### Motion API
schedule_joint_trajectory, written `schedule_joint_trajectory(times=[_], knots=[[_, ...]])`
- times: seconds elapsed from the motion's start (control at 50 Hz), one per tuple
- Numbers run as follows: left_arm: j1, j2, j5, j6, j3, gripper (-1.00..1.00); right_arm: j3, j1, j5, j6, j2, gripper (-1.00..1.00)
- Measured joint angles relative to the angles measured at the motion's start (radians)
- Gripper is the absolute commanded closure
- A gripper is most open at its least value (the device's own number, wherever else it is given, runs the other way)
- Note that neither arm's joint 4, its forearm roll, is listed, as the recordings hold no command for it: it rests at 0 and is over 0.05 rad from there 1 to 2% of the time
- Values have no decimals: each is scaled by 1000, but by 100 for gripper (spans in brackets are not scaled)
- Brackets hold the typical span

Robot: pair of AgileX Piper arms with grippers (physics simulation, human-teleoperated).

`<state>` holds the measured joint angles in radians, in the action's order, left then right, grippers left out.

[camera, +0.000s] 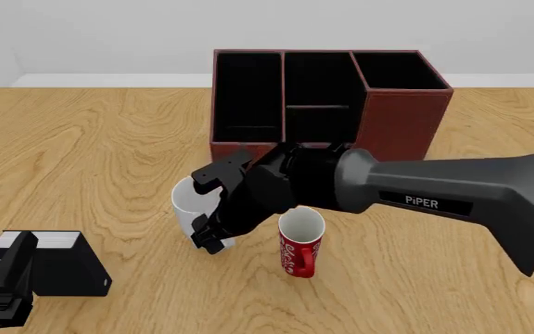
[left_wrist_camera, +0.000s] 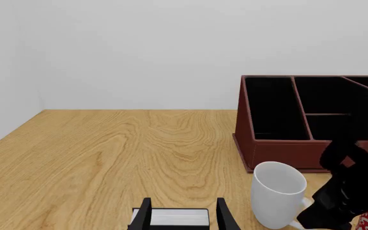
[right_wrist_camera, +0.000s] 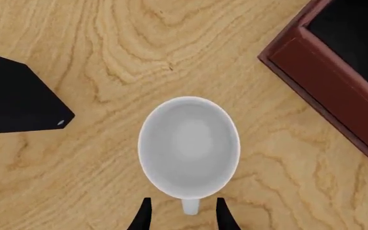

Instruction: Pick up the white mug and place it to the right of the caddy.

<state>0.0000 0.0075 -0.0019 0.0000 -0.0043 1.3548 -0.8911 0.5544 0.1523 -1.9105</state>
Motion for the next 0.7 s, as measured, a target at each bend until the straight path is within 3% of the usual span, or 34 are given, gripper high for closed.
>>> schedule_joint_trajectory(times=[0.48,0.5,0.7], knots=[[0,0,0,0,0,-100,-18,-2,-18,17,-11,-100],[0,0,0,0,0,-100,-18,-2,-18,17,-11,100],[0,0,0,0,0,-100,-19,1,-18,14,-10,100]])
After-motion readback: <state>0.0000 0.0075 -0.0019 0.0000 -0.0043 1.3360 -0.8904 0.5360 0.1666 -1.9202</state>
